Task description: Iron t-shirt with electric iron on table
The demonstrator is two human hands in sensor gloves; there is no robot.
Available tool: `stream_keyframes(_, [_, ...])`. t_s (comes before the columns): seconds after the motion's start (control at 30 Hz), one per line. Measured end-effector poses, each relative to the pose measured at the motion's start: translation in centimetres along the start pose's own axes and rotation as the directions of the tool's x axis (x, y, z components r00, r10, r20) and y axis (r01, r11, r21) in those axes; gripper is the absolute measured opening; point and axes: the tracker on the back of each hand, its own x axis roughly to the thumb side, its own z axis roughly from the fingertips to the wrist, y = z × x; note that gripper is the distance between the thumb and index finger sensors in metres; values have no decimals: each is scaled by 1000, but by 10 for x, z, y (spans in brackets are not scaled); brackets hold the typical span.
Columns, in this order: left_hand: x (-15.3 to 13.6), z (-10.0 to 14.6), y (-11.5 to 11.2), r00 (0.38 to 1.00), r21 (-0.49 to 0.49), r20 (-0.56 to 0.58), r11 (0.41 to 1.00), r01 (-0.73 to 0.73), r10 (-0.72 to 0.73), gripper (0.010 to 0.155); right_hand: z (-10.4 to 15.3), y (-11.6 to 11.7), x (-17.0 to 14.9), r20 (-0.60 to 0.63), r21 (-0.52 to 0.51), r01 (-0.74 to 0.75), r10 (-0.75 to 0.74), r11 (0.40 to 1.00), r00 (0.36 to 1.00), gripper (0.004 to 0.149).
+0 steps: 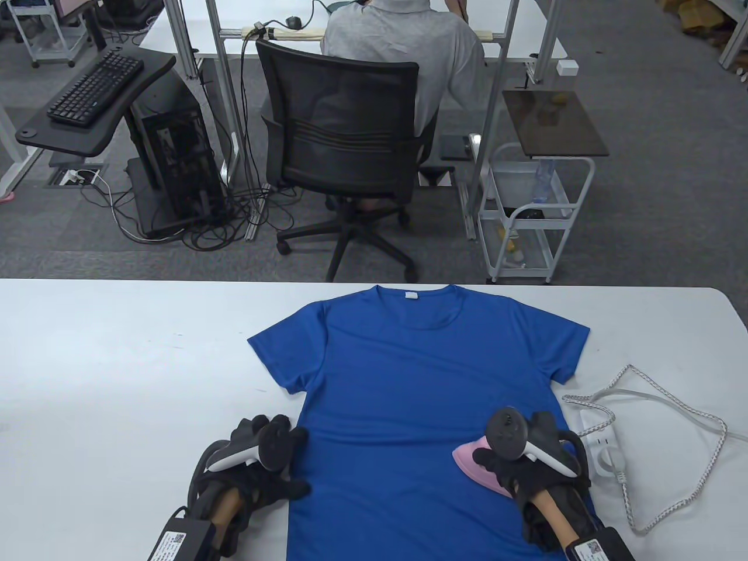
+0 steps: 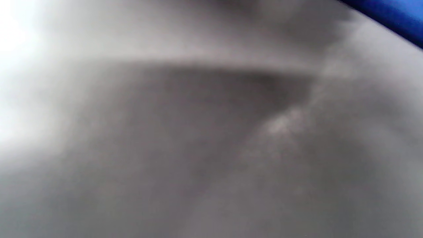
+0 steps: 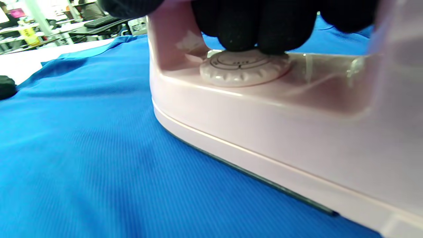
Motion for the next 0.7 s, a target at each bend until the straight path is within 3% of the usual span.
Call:
stream_keyframes(0.27, [0,0,0,1000,-4,2,1000,-2,2,93,-30,-3,12,-35,-56,2,-4,998,999,70])
stream_keyframes(0.4, [0,0,0,1000,-1,3,1000,-5,5,93,-28,-2,12,-28,-65,12,-14,998,1000,69])
stream_keyframes(0.7, [-1,0,0,1000,-5,1,1000,-9,9,93,-4,5,27,138,6,-27,26,1000,990,69])
